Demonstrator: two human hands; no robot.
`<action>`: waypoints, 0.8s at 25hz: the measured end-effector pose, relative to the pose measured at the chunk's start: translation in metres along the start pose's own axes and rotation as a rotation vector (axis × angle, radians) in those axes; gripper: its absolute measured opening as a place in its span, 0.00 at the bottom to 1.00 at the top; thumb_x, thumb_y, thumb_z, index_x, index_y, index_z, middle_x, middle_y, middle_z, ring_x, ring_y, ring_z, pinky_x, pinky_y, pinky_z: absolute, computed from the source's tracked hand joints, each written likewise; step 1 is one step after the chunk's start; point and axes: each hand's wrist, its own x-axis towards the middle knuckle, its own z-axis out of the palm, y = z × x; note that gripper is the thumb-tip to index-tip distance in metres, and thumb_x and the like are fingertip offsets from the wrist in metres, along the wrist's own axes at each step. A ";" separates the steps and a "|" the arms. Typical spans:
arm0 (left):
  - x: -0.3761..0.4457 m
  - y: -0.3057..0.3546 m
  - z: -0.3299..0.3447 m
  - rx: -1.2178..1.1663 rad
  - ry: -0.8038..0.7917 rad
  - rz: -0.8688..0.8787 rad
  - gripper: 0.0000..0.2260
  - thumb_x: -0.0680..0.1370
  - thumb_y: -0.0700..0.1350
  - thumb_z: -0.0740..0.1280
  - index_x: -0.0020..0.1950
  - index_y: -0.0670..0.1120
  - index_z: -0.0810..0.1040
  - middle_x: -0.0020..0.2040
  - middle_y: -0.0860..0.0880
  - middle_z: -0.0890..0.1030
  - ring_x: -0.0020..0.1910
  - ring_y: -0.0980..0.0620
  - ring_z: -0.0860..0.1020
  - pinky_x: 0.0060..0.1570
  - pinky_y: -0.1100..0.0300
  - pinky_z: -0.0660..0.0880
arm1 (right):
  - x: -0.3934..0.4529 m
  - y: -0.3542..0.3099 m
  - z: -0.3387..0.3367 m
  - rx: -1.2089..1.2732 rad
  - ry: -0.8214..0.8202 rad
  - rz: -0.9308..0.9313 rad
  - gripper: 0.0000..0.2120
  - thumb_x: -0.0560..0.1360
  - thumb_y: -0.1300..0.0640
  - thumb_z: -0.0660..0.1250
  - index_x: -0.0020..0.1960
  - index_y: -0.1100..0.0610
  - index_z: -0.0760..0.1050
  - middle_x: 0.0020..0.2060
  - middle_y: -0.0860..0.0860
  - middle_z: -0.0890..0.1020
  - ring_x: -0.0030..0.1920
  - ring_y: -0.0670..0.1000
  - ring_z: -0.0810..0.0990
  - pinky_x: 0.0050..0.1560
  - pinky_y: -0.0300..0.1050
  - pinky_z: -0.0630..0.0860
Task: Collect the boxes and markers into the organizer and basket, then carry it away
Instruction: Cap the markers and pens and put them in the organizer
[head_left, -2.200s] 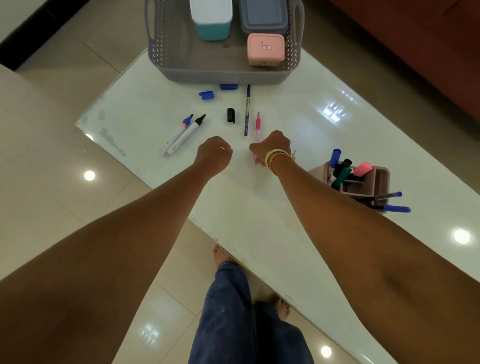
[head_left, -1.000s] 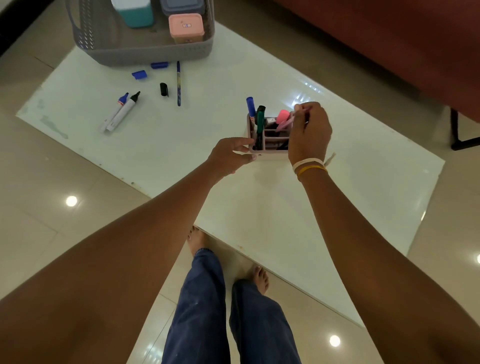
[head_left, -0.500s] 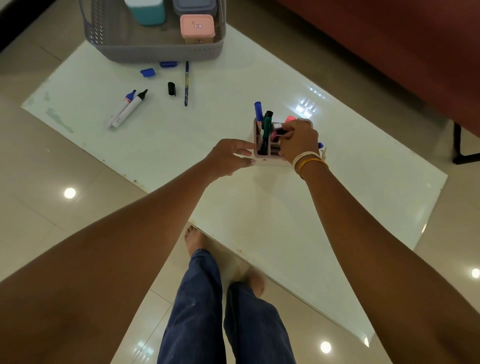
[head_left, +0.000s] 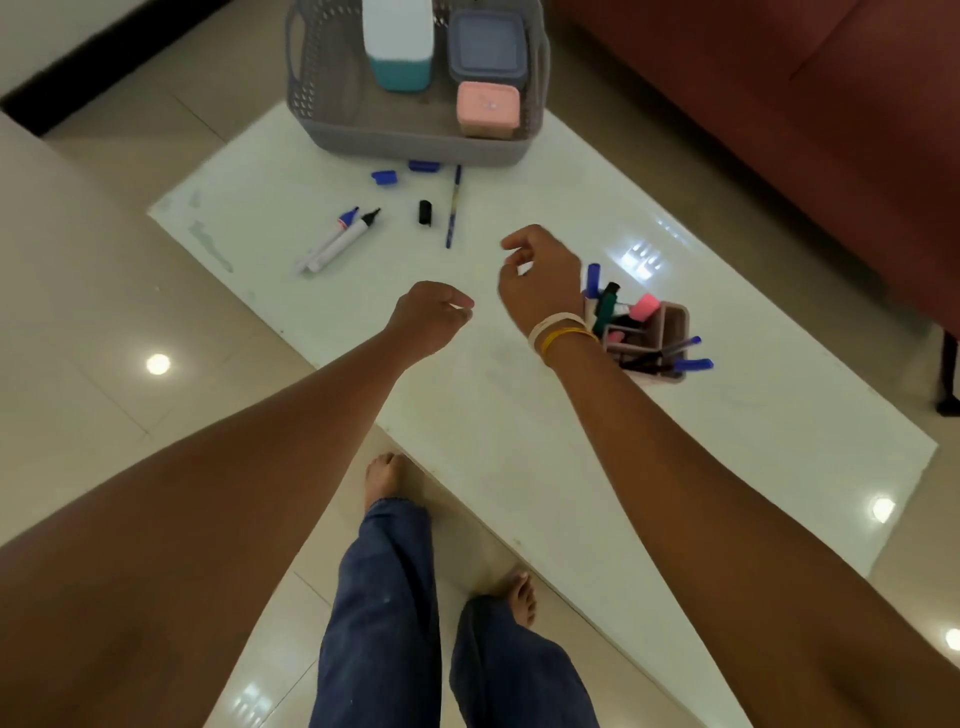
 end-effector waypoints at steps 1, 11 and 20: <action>0.009 -0.006 -0.012 0.030 0.018 -0.003 0.10 0.78 0.43 0.65 0.57 0.46 0.82 0.58 0.47 0.82 0.57 0.48 0.80 0.53 0.55 0.77 | 0.007 -0.008 0.019 -0.005 -0.053 0.028 0.12 0.72 0.68 0.60 0.49 0.59 0.79 0.42 0.51 0.81 0.42 0.47 0.77 0.44 0.36 0.72; 0.087 -0.075 -0.119 0.048 0.344 -0.117 0.13 0.76 0.36 0.59 0.49 0.45 0.83 0.51 0.47 0.84 0.51 0.46 0.81 0.52 0.54 0.79 | 0.082 -0.055 0.165 -0.068 -0.306 0.447 0.10 0.77 0.55 0.65 0.53 0.61 0.76 0.49 0.58 0.83 0.47 0.57 0.84 0.49 0.52 0.83; 0.135 -0.068 -0.126 0.136 0.290 -0.061 0.08 0.78 0.39 0.65 0.53 0.43 0.82 0.53 0.47 0.83 0.52 0.50 0.79 0.47 0.66 0.70 | 0.094 -0.055 0.218 0.037 -0.208 0.696 0.14 0.71 0.45 0.70 0.44 0.55 0.72 0.44 0.55 0.84 0.42 0.57 0.85 0.46 0.54 0.83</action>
